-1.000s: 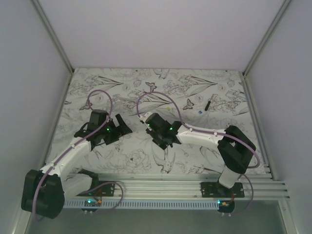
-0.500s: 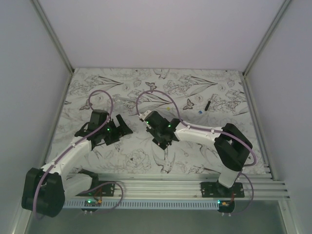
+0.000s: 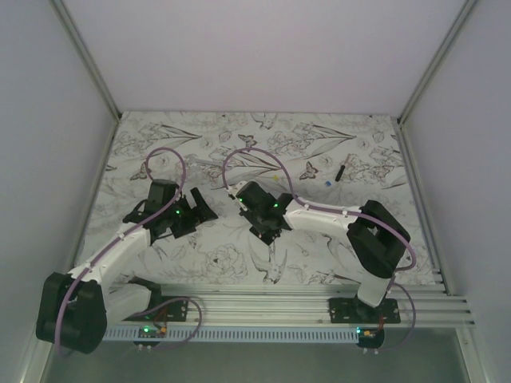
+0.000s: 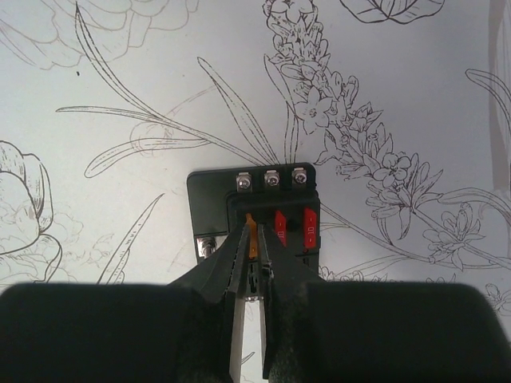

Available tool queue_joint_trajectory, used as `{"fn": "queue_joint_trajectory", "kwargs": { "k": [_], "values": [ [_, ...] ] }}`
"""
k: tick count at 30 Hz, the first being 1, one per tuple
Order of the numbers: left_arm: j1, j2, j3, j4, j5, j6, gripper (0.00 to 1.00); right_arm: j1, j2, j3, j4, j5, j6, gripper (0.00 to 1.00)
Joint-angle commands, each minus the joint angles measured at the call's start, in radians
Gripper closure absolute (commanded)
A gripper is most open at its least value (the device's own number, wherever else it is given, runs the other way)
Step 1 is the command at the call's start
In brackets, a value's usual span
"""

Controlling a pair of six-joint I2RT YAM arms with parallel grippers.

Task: Snap on the fuse box
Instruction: Install the fuse at the fuse box base.

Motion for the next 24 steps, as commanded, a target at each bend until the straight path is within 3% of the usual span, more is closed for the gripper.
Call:
{"fn": "queue_joint_trajectory", "kwargs": {
  "k": [1,17,24],
  "values": [
    [0.008,0.008,0.003,-0.014,0.02,0.007,0.0,-0.005,0.015,0.032,-0.03,-0.015,-0.016,0.86],
    [0.008,0.031,0.009,-0.007,0.016,0.008,0.0,-0.004,0.113,0.048,-0.153,-0.055,-0.009,1.0],
    [0.008,0.034,0.008,-0.005,0.016,0.006,0.0,-0.002,0.128,-0.01,-0.213,-0.086,0.012,1.0]
  ]
}}
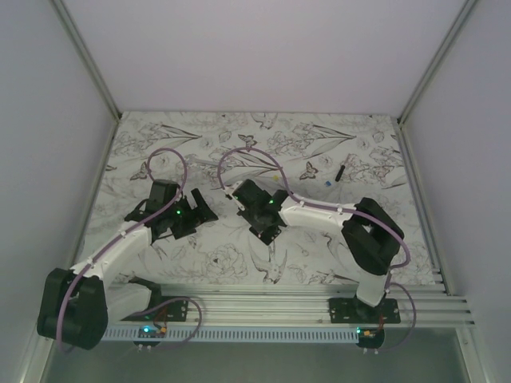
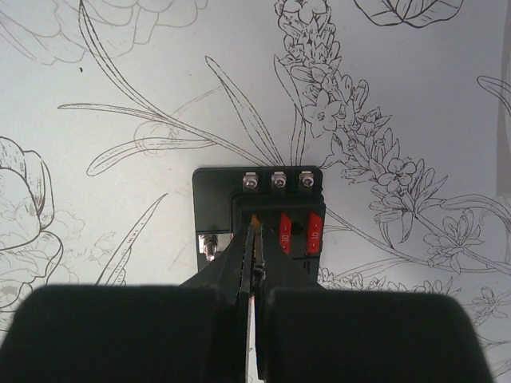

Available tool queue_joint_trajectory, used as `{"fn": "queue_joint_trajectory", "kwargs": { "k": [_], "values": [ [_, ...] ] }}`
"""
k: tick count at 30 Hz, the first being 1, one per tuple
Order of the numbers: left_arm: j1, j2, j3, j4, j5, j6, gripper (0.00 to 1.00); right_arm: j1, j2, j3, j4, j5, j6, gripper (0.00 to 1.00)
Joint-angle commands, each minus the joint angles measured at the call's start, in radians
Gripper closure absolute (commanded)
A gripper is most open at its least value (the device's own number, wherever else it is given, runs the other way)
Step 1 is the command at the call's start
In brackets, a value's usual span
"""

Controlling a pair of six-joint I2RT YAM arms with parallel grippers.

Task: Snap on the fuse box
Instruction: Install the fuse at the fuse box base.

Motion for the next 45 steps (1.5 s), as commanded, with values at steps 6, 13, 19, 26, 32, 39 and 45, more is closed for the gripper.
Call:
{"fn": "queue_joint_trajectory", "kwargs": {
  "k": [6,13,19,26,32,39,45],
  "values": [
    [0.008,0.008,0.007,-0.005,0.02,0.003,0.0,-0.028,0.116,-0.12,-0.142,-0.077,0.076,1.0],
    [0.008,-0.002,0.001,-0.005,0.018,0.002,0.0,-0.066,0.114,-0.165,-0.145,-0.103,0.102,1.0],
    [0.008,-0.005,-0.002,-0.005,0.019,0.0,0.0,-0.068,0.133,-0.177,-0.164,-0.116,0.112,1.0],
    [0.008,-0.009,-0.002,-0.005,0.016,0.0,0.0,-0.077,0.096,-0.234,-0.16,-0.117,0.139,1.0],
    [0.008,-0.013,-0.007,-0.004,0.021,0.0,0.0,-0.077,0.162,-0.192,-0.147,-0.107,0.138,1.0],
    [0.009,-0.035,-0.012,-0.005,0.022,-0.003,0.0,-0.06,0.092,-0.094,-0.147,-0.068,0.107,1.0],
    [0.008,-0.048,-0.01,-0.005,0.027,-0.01,0.0,-0.054,0.016,0.016,-0.134,-0.075,0.072,0.99]
  ]
}}
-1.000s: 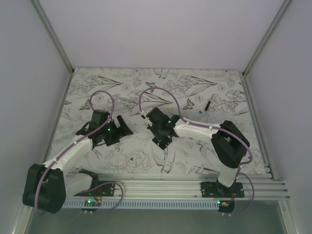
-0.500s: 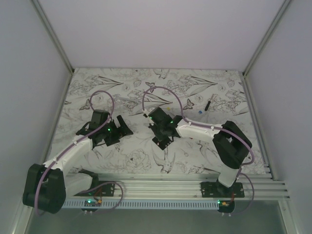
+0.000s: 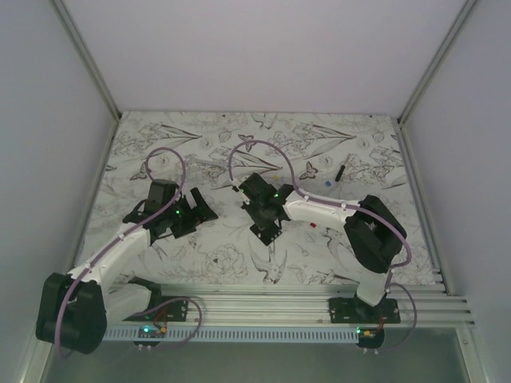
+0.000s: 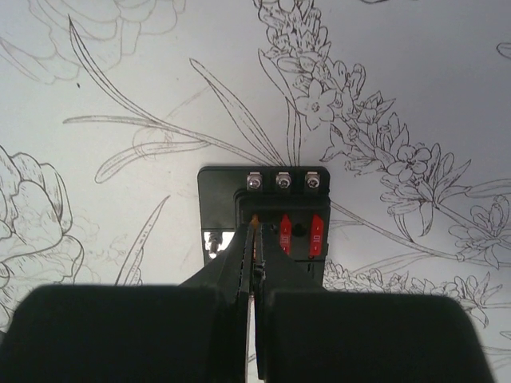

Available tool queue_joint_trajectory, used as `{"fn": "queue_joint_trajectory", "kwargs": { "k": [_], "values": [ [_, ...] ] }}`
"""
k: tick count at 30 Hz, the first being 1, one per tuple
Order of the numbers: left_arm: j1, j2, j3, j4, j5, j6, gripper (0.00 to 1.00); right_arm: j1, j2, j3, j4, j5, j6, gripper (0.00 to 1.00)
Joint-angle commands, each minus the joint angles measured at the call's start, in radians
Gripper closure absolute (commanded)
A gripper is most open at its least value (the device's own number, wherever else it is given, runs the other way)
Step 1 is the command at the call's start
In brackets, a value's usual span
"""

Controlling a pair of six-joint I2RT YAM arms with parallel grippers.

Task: Snap on the fuse box
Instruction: Install the fuse at the fuse box base.

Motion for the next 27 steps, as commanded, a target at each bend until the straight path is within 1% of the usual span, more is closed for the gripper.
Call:
{"fn": "queue_joint_trajectory", "kwargs": {
  "k": [1,5,8,10,12,17,27],
  "values": [
    [0.008,-0.027,-0.009,-0.005,0.027,-0.008,0.0,0.006,0.021,0.035,-0.145,0.011,-0.04,0.98],
    [0.008,-0.042,-0.01,-0.005,0.027,-0.008,0.0,0.006,-0.003,0.081,-0.141,-0.017,-0.06,0.89],
    [0.008,-0.047,-0.011,-0.005,0.026,-0.007,0.0,0.006,-0.009,0.105,-0.144,-0.037,-0.066,0.84],
    [0.009,-0.048,-0.009,-0.005,0.029,-0.005,0.0,0.006,-0.017,0.116,-0.15,-0.034,-0.06,0.79],
    [0.009,-0.047,-0.009,-0.005,0.03,-0.003,0.0,0.005,-0.023,0.119,-0.165,-0.024,-0.057,0.76],
    [0.008,-0.038,-0.005,-0.005,0.032,0.003,0.0,0.002,0.0,0.118,-0.213,0.006,-0.047,0.76],
    [0.009,-0.034,-0.003,-0.005,0.039,0.005,0.0,-0.003,0.03,0.102,-0.215,0.008,-0.038,0.78]
  ]
}}
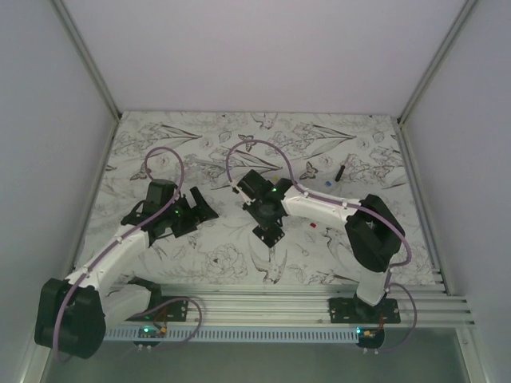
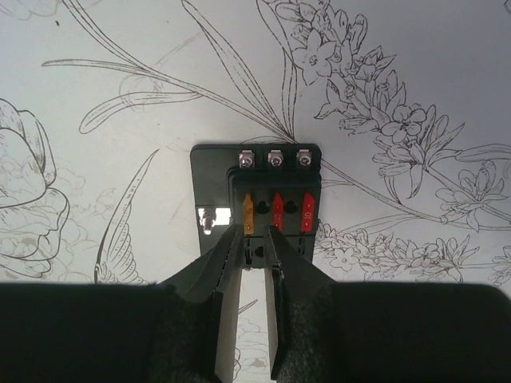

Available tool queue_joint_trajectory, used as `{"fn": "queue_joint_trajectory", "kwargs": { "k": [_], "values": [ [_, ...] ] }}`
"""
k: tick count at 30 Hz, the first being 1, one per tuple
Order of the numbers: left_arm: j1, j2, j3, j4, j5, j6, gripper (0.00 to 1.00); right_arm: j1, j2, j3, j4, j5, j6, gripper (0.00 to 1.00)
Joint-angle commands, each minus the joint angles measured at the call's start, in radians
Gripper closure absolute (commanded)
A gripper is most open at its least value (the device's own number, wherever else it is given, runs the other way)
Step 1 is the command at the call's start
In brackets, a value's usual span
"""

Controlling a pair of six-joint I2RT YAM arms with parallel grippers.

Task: Snap on the fuse box
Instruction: Install the fuse at the fuse box base.

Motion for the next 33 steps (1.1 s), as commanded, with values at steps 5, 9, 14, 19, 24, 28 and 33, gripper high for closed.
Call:
{"fn": "queue_joint_trajectory", "kwargs": {
  "k": [5,9,14,19,24,28,33],
  "values": [
    [0.008,-0.003,-0.005,-0.005,0.02,0.006,0.0,-0.004,0.041,0.013,-0.011,0.011,0.006,0.8],
    [0.008,-0.003,-0.005,-0.006,0.02,0.006,0.0,-0.004,0.046,0.012,-0.011,0.007,0.007,0.84],
    [0.009,-0.002,-0.005,-0.004,0.021,0.006,0.0,-0.004,0.054,0.007,-0.026,0.009,0.01,0.94],
    [0.008,-0.004,-0.007,-0.005,0.02,0.005,0.0,-0.006,0.084,-0.009,-0.053,0.021,0.018,1.0],
    [0.008,-0.009,-0.012,-0.004,0.013,0.006,0.0,-0.007,0.117,-0.073,-0.06,0.029,0.032,1.0],
    [0.008,-0.002,-0.011,-0.005,0.009,0.005,0.0,-0.007,0.145,-0.146,-0.052,0.033,0.049,1.0],
    [0.008,0.008,-0.009,-0.005,0.008,0.006,0.0,-0.007,0.189,-0.175,-0.036,0.052,0.067,1.0]
  ]
}}
